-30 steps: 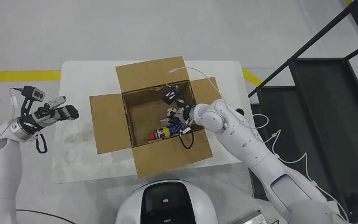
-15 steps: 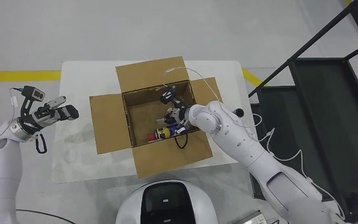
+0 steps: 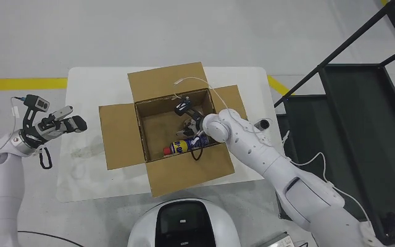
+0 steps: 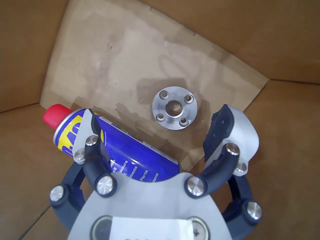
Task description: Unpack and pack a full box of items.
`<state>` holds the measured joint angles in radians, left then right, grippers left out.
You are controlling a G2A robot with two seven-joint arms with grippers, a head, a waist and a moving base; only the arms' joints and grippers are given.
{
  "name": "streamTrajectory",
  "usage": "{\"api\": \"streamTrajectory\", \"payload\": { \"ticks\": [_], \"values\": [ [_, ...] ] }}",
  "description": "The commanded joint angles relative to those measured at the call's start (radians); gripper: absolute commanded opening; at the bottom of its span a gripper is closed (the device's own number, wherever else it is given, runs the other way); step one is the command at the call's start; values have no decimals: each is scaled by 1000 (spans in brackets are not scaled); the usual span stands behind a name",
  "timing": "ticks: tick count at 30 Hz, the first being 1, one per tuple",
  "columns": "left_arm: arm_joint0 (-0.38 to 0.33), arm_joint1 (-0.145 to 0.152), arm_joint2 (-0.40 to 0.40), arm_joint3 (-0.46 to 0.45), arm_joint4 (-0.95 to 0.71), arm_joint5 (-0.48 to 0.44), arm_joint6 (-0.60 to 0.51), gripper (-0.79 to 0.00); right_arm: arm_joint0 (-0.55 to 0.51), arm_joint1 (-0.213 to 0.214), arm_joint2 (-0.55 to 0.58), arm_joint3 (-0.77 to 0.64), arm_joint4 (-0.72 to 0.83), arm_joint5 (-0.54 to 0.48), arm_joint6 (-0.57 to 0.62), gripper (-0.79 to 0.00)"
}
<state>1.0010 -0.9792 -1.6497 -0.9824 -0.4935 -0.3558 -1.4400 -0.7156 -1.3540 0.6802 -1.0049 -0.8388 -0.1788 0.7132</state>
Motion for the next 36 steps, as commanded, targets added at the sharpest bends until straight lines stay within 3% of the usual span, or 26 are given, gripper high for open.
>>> {"api": "streamTrajectory", "payload": {
  "ticks": [1, 14, 15, 17, 18, 19, 20, 21, 22, 30, 36],
  "values": [
    [0, 0, 0, 0, 0, 0, 0, 0, 3, -6, -2, 23, 5, -2, -9, 0],
    [0, 0, 0, 0, 0, 0, 0, 0, 21, -45, -25, 121, -13, 18, -74, 0],
    [0, 0, 0, 0, 0, 0, 0, 0, 23, -48, -29, 126, -16, 18, -77, -31],
    [0, 0, 0, 0, 0, 0, 0, 0, 27, -55, -34, 137, -20, 18, -82, -163],
    [0, 0, 0, 0, 0, 0, 0, 0, 29, -58, -36, 141, -23, 19, -85, -394],
    [0, 0, 0, 0, 0, 0, 0, 0, 32, -62, -39, 146, -28, 20, -87, -471],
    [0, 0, 0, 0, 0, 0, 0, 0, 34, -65, -41, 150, -29, 19, -88, -637],
    [0, 0, 0, 0, 0, 0, 0, 0, 36, -68, -43, 156, -30, 20, -88, -754],
    [0, 0, 0, 0, 0, 0, 0, 0, 38, -71, -45, 161, -34, 21, -84, -785],
    [0, 0, 0, 0, 0, 0, 0, 0, 49, -87, -46, 180, -48, 13, -89, -785],
    [0, 0, 0, 0, 0, 0, 0, 0, 49, -76, -14, 104, -64, -20, -72, -785]
  ]
}}
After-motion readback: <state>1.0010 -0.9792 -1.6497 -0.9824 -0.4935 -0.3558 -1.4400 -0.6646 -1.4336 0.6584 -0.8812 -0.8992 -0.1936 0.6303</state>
